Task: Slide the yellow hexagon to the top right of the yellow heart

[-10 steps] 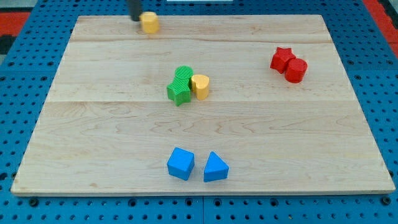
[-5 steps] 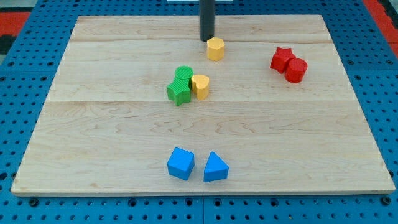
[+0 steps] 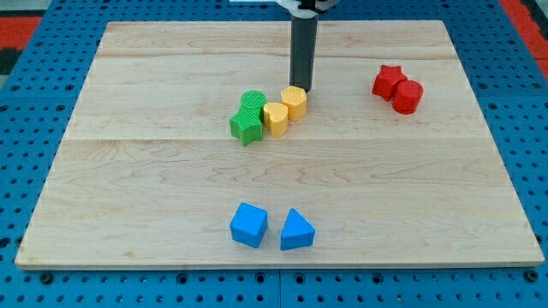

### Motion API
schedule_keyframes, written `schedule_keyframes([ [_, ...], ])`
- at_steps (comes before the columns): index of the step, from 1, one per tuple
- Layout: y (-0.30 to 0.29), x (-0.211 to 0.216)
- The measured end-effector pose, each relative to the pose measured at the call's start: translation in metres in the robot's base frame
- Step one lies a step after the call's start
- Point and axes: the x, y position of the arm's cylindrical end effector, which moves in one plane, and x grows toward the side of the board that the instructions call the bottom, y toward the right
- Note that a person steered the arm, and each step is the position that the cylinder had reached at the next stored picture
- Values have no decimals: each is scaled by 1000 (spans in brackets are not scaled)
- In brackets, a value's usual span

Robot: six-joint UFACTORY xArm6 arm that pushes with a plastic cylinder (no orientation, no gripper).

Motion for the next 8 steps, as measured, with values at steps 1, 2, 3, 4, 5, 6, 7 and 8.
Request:
schedule_keyframes([
  [1, 0, 0],
  [2, -1, 0],
  [3, -1, 0],
  [4, -1, -3],
  [5, -6, -7],
  [6, -8, -2],
  [7, -8, 4],
  [8, -8, 4],
])
